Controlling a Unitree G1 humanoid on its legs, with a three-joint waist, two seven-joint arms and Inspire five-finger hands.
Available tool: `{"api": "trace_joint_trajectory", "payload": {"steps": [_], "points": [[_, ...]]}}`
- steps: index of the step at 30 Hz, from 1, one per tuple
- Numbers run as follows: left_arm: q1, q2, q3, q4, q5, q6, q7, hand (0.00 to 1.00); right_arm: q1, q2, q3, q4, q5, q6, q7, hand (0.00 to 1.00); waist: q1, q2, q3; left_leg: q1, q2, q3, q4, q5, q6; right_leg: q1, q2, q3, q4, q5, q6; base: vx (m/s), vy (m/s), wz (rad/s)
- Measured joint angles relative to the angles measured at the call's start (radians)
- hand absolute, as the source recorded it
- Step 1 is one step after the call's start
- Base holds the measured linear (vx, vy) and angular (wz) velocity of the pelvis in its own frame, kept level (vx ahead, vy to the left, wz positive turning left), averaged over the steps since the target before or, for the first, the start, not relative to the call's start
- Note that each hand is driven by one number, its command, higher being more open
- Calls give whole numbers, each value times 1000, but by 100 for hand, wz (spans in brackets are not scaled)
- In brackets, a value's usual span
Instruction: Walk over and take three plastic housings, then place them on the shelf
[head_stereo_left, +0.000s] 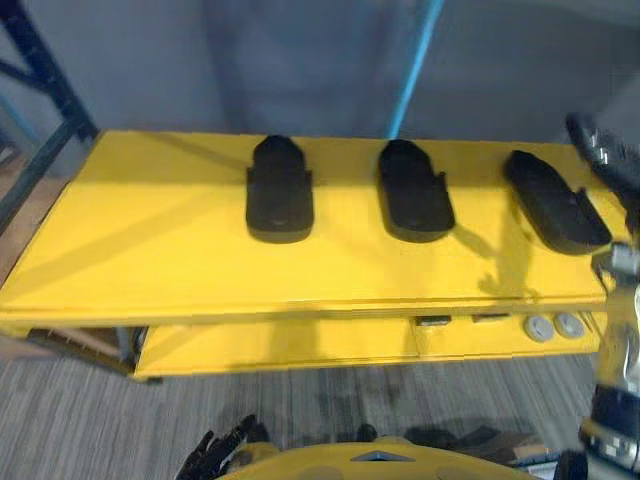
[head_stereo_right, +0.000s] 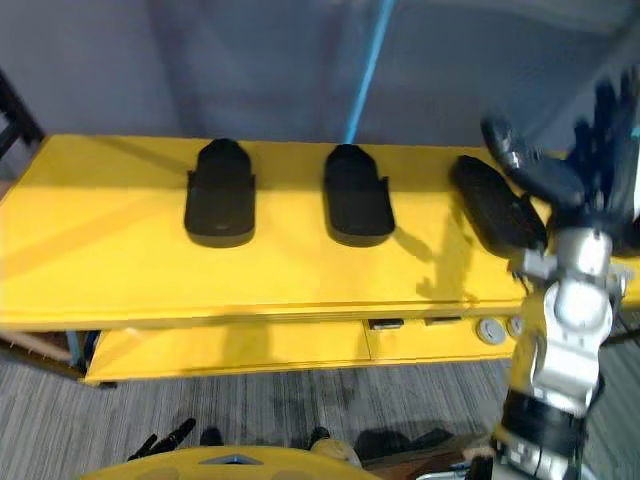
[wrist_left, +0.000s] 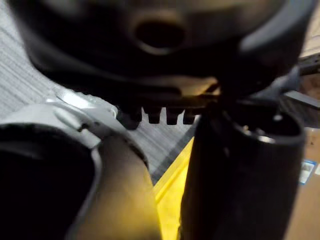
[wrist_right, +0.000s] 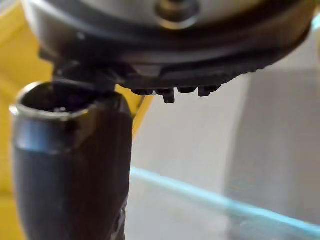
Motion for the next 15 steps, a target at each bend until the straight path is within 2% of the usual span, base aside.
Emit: {"api": "trace_joint_trajectory", "payload": {"steps": [3, 4, 7, 10, 15], "points": [[5, -30, 29, 2, 6, -1, 20, 100, 201, 105, 5, -25, -1, 2, 73, 100, -23, 24, -18, 26, 15, 47, 0, -17, -11, -1, 17, 39, -8, 3, -3, -2, -18, -50], [4, -40, 28, 4, 38, -2, 26, 100, 264, 139, 36, -27, -3, 19, 109, 100, -40, 35, -31, 28, 22, 56, 0, -20, -12, -1, 19, 47, -15, 7, -3, -9, -14, -21], [1, -38, 24, 9, 81, -1, 31, 100, 342, 161, 123, 3, -22, 31, 145, 100, -54, 39, -34, 30, 27, 61, 0, -21, -14, -2, 25, 49, -13, 5, -1, -26, -13, -6], [0, -34, 18, 19, 81, 2, 37, 100, 370, 165, 220, 51, -29, 32, 175, 100, -58, 43, -36, 29, 28, 67, 0, -22, -16, -10, 30, 60, -4, 1, -6, -26, -13, -3], [-22, -8, -25, 43, 82, 17, 58, 100, 370, 202, 286, 160, -60, 42, 184, 100, -51, 45, -38, 30, 27, 73, 0, -25, -14, -13, 27, 69, -1, 0, -8, -3, 5, -3]]}}
